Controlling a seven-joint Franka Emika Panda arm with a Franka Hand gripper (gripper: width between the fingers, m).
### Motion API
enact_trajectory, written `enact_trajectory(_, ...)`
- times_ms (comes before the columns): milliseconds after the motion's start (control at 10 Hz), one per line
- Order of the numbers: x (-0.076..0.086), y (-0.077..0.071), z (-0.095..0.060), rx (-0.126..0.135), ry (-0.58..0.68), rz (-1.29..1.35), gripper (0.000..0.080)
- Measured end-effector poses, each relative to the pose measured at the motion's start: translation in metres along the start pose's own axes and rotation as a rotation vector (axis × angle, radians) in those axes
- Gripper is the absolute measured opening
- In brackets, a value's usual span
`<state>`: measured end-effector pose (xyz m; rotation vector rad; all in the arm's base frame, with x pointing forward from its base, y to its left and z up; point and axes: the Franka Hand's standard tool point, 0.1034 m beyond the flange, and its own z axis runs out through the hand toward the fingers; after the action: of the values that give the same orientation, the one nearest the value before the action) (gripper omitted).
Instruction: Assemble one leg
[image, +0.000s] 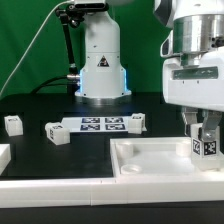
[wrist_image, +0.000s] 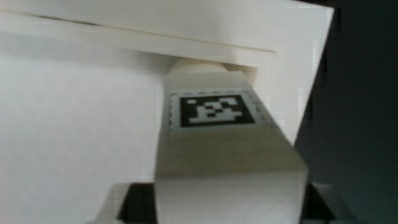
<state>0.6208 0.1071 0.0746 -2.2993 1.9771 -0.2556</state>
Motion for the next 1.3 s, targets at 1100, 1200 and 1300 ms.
enact_trajectory(1100, -0.009, -0.006, -0.008, 0.025, -0.014, -0.766, 0.0649)
enact_trajectory(1200, -0.014, -0.007, -0.008, 0.038, -0.005, -0.905, 0.0649)
enact_trajectory(1300, -0.018, -0.008, -0.008, 0.044, 0.010, -1.044, 0.0649)
